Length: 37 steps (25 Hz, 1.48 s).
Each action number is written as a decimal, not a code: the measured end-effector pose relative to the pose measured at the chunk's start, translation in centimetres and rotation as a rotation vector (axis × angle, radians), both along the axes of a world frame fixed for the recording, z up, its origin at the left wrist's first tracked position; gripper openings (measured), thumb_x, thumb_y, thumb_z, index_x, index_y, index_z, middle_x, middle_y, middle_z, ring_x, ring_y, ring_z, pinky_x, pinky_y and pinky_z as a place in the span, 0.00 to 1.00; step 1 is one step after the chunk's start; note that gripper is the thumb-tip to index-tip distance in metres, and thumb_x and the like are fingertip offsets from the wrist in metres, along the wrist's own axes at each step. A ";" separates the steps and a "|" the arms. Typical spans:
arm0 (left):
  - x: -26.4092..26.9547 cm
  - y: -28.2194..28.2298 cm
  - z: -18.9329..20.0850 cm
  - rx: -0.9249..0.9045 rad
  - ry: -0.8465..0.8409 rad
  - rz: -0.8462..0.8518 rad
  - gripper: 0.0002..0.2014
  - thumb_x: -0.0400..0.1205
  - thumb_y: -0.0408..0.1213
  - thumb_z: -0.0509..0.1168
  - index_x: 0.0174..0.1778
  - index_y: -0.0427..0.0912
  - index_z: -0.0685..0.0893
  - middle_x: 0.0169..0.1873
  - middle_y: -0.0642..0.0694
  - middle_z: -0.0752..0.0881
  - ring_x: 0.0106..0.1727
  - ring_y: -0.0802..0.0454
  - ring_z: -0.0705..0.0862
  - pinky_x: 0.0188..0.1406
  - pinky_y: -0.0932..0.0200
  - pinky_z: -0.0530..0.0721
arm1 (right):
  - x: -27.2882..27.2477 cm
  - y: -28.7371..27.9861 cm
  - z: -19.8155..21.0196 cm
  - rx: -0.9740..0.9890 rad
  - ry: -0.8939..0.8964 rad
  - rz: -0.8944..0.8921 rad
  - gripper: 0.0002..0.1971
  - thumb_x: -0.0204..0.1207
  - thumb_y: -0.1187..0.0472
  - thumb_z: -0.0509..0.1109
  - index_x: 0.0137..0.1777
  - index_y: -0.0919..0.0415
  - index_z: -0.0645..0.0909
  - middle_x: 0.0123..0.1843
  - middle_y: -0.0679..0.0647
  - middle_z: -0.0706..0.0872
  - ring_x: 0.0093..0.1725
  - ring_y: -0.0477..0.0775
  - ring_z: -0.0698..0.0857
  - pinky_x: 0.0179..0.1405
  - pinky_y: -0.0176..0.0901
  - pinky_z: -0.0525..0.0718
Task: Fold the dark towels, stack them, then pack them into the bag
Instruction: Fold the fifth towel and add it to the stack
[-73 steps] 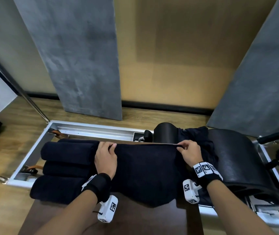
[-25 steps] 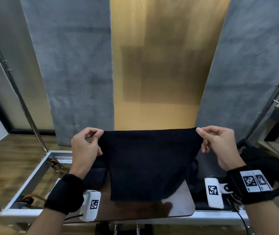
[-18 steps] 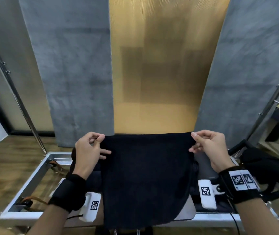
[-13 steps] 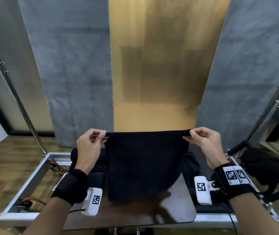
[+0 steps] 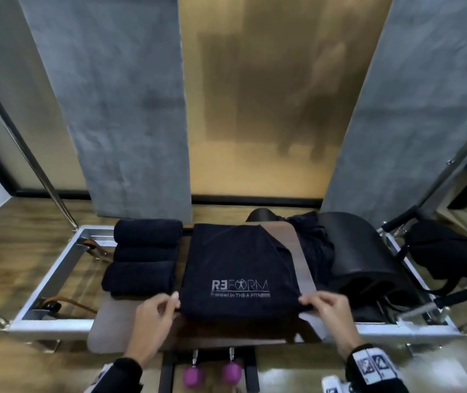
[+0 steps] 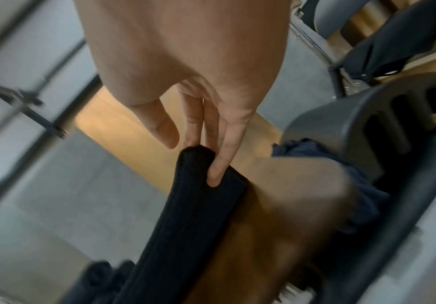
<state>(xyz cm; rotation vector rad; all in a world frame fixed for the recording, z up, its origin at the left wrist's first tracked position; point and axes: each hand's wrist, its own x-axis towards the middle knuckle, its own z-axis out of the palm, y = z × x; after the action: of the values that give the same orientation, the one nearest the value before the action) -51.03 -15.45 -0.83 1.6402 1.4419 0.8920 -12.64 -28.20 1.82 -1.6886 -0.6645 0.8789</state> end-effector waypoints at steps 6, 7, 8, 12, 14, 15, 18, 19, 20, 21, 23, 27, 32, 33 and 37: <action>0.9 -0.3 -1.9 -0.059 0.520 -0.091 0.22 0.89 0.54 0.66 0.31 0.47 0.82 0.27 0.50 0.83 0.32 0.53 0.84 0.38 0.47 0.87 | 1.1 -0.3 -4.4 -0.248 -0.171 0.065 0.11 0.83 0.64 0.75 0.37 0.59 0.90 0.33 0.55 0.93 0.18 0.50 0.78 0.20 0.39 0.76; 1.6 0.4 -1.4 -0.016 0.529 -0.094 0.23 0.89 0.54 0.66 0.30 0.47 0.79 0.25 0.50 0.81 0.30 0.53 0.83 0.36 0.47 0.86 | 1.6 0.7 -3.8 -0.223 -0.197 0.054 0.10 0.82 0.65 0.75 0.38 0.59 0.90 0.32 0.55 0.93 0.17 0.46 0.77 0.19 0.38 0.74; 2.7 1.3 -0.9 0.030 0.506 -0.104 0.23 0.89 0.53 0.67 0.30 0.47 0.77 0.24 0.50 0.80 0.28 0.55 0.81 0.34 0.47 0.85 | 2.0 2.0 -3.2 -0.194 -0.218 0.050 0.09 0.82 0.66 0.75 0.39 0.59 0.89 0.31 0.56 0.92 0.16 0.44 0.76 0.18 0.36 0.73; 7.8 5.2 0.3 0.098 0.361 -0.229 0.10 0.88 0.45 0.70 0.41 0.51 0.85 0.35 0.57 0.86 0.39 0.60 0.86 0.45 0.49 0.87 | 3.0 7.7 -1.1 -0.146 -0.246 0.081 0.08 0.81 0.70 0.73 0.42 0.62 0.89 0.31 0.59 0.92 0.16 0.48 0.78 0.18 0.36 0.76; 10.2 7.2 0.5 0.079 0.358 -0.317 0.07 0.89 0.44 0.70 0.59 0.46 0.87 0.54 0.54 0.88 0.57 0.56 0.87 0.60 0.52 0.87 | 3.5 10.7 -0.9 -0.164 -0.256 0.076 0.09 0.81 0.73 0.72 0.42 0.62 0.89 0.34 0.62 0.92 0.18 0.51 0.80 0.18 0.37 0.78; 11.3 8.2 0.2 0.070 0.373 -0.357 0.13 0.90 0.44 0.69 0.68 0.45 0.85 0.62 0.53 0.86 0.65 0.54 0.86 0.66 0.54 0.84 | 3.8 12.2 -1.0 -0.175 -0.271 0.082 0.10 0.81 0.73 0.71 0.42 0.61 0.90 0.35 0.64 0.92 0.19 0.53 0.82 0.19 0.38 0.79; 14.2 10.9 0.4 0.016 0.431 -0.447 0.28 0.90 0.49 0.68 0.86 0.44 0.73 0.84 0.51 0.73 0.86 0.52 0.71 0.83 0.54 0.71 | 4.3 16.3 -1.2 -0.221 -0.380 0.159 0.12 0.79 0.74 0.72 0.43 0.58 0.92 0.37 0.58 0.92 0.28 0.61 0.89 0.29 0.45 0.88; 15.1 11.8 0.3 -0.013 0.480 -0.492 0.34 0.89 0.52 0.68 0.90 0.45 0.67 0.89 0.51 0.66 0.91 0.51 0.62 0.89 0.52 0.64 | 4.5 17.4 -1.4 -0.251 -0.434 0.204 0.13 0.78 0.74 0.72 0.45 0.56 0.93 0.38 0.55 0.91 0.34 0.60 0.91 0.37 0.48 0.91; 15.9 12.6 0.2 -0.051 0.555 -0.547 0.41 0.87 0.57 0.69 0.93 0.47 0.60 0.93 0.52 0.57 0.94 0.50 0.52 0.92 0.46 0.57 | 4.7 18.3 -1.6 -0.289 -0.499 0.257 0.14 0.77 0.74 0.73 0.48 0.54 0.94 0.41 0.53 0.90 0.42 0.58 0.92 0.47 0.49 0.92; 16.6 13.3 0.0 -0.101 0.655 -0.606 0.49 0.84 0.62 0.71 0.95 0.51 0.52 0.94 0.53 0.47 0.94 0.48 0.43 0.92 0.39 0.50 | 4.8 19.0 -1.9 -0.324 -0.562 0.313 0.15 0.76 0.73 0.74 0.51 0.52 0.94 0.45 0.52 0.89 0.51 0.56 0.91 0.55 0.49 0.91; 17.6 14.3 -0.4 -0.219 0.854 -0.717 0.62 0.76 0.72 0.73 0.93 0.59 0.36 0.90 0.56 0.27 0.90 0.43 0.26 0.88 0.27 0.37 | 5.1 20.0 -2.5 -0.358 -0.622 0.380 0.15 0.74 0.70 0.77 0.52 0.49 0.94 0.45 0.48 0.85 0.59 0.54 0.90 0.60 0.48 0.88; 18.2 14.8 -1.7 -0.323 0.971 -0.795 0.68 0.71 0.78 0.71 0.86 0.65 0.21 0.80 0.54 0.11 0.81 0.37 0.12 0.82 0.18 0.29 | 7.4 20.9 -3.5 -0.297 -0.536 0.132 0.05 0.76 0.64 0.78 0.42 0.52 0.91 0.36 0.50 0.88 0.48 0.61 0.90 0.52 0.50 0.88; 18.1 15.0 -2.0 -0.344 0.973 -0.809 0.68 0.71 0.80 0.69 0.80 0.67 0.15 0.76 0.57 0.07 0.78 0.37 0.08 0.80 0.16 0.28 | 10.0 21.2 -4.3 -0.282 -0.338 -0.190 0.10 0.80 0.58 0.74 0.38 0.61 0.87 0.33 0.61 0.91 0.34 0.66 0.90 0.39 0.56 0.91; 18.1 15.0 -1.9 -0.346 0.978 -0.812 0.68 0.71 0.79 0.69 0.80 0.67 0.15 0.76 0.57 0.07 0.78 0.37 0.08 0.80 0.16 0.28 | 9.4 21.3 -4.2 -0.287 -0.270 -0.115 0.16 0.78 0.52 0.77 0.34 0.62 0.87 0.27 0.60 0.89 0.24 0.61 0.87 0.26 0.51 0.88; 18.1 14.8 -1.5 -0.351 0.974 -0.823 0.68 0.72 0.78 0.70 0.84 0.66 0.18 0.77 0.57 0.08 0.78 0.38 0.08 0.80 0.16 0.28 | 8.1 22.6 -4.8 -0.386 -0.021 0.129 0.19 0.74 0.49 0.83 0.34 0.67 0.88 0.25 0.62 0.87 0.14 0.53 0.73 0.14 0.35 0.69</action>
<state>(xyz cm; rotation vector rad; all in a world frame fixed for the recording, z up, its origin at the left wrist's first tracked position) -32.89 -0.65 -2.29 2.1923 1.1503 -0.6757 -4.49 -5.55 -3.00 -2.0159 -0.6534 1.1373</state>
